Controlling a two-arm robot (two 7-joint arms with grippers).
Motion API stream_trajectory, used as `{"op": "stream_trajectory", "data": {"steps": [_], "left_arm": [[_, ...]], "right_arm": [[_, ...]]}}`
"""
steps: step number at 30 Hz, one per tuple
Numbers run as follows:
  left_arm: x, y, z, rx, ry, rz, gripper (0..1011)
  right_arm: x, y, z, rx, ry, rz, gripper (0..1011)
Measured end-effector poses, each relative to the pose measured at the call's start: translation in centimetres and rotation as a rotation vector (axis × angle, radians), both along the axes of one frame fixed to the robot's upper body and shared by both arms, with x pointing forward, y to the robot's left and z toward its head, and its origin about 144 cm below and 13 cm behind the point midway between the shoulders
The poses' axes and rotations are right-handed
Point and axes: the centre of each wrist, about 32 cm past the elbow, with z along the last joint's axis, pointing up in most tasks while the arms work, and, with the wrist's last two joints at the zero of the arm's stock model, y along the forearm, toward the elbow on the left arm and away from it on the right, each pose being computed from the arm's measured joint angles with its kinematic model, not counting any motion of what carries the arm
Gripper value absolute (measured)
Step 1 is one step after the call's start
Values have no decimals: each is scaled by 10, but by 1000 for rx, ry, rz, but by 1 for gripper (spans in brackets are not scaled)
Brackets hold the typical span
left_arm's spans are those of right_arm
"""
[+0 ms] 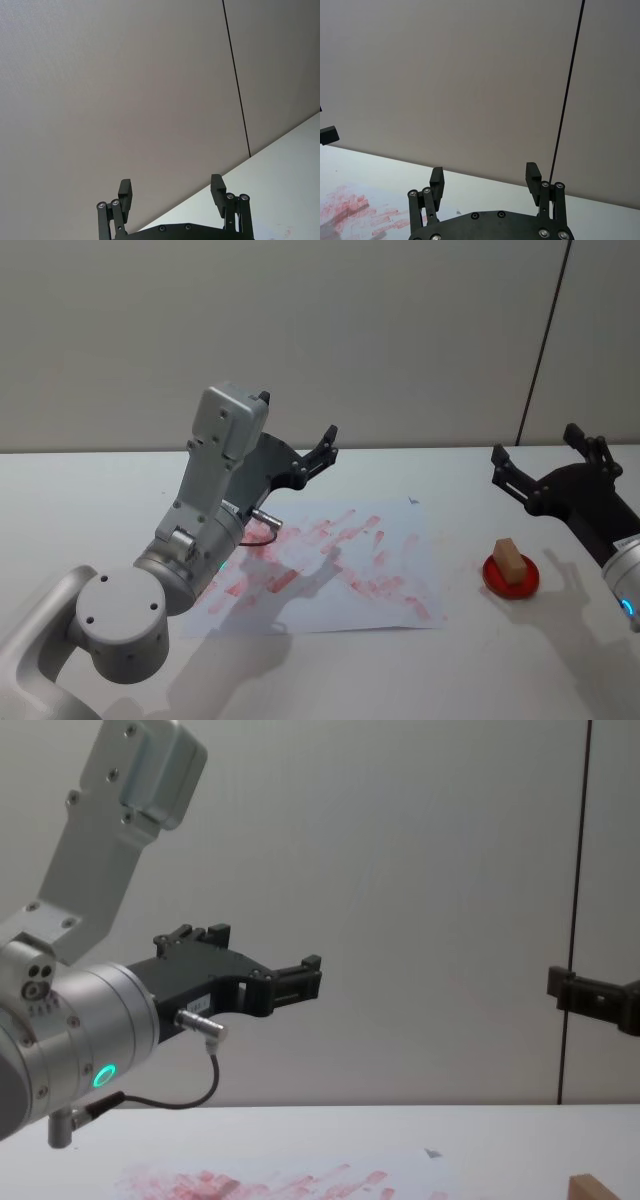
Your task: Use the one hand to pick up the stamp and affix it onto the A4 paper.
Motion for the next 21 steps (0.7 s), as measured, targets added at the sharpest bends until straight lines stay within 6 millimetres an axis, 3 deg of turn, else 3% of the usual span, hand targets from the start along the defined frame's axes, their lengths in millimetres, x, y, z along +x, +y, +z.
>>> {"op": "stream_trajectory", "data": {"steps": [21], "left_arm": [[0, 0, 0, 0, 0, 0, 1001]], "right_arm": [[0, 0, 0, 0, 0, 0, 1003]]}}
